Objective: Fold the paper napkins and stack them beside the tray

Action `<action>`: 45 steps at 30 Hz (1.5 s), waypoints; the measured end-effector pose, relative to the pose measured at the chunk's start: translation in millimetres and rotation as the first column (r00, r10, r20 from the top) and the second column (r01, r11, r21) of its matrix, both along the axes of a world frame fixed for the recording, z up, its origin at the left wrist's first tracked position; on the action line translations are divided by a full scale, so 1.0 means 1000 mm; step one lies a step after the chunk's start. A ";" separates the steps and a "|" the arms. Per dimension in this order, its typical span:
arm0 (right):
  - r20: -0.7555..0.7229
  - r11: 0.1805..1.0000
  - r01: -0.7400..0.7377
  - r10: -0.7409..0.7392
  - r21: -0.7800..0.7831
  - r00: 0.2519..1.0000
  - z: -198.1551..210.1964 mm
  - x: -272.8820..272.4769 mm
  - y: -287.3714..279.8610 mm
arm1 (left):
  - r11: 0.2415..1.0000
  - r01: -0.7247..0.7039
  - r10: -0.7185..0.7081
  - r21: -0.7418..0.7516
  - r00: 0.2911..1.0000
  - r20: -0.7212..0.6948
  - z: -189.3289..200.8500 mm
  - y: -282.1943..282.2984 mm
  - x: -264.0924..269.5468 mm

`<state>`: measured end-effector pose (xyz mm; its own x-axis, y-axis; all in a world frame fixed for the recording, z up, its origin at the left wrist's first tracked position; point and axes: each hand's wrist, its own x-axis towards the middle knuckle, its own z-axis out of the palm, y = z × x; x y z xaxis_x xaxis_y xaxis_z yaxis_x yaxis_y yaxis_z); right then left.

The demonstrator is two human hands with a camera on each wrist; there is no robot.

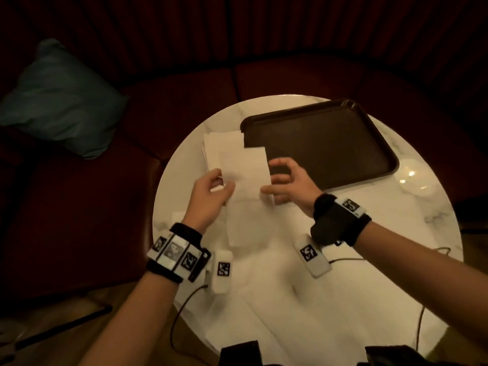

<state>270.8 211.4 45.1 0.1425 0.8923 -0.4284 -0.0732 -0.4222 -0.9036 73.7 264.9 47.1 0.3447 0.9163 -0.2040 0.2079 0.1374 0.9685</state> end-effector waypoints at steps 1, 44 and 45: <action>0.032 0.999 0.026 -0.027 0.037 0.999 0.005 -0.004 0.011 | 1.000 -0.018 0.019 -0.009 1.000 0.014 0.005 0.011 0.000; 0.730 0.963 -0.127 0.264 -0.238 0.630 -0.067 -0.034 0.144 | 0.984 -0.080 -0.001 -0.158 0.889 -0.458 -0.092 0.087 0.012; 0.719 0.958 -0.141 0.281 -0.249 0.636 -0.066 -0.035 0.145 | 0.983 -0.082 0.001 -0.165 0.899 -0.437 -0.095 0.082 0.012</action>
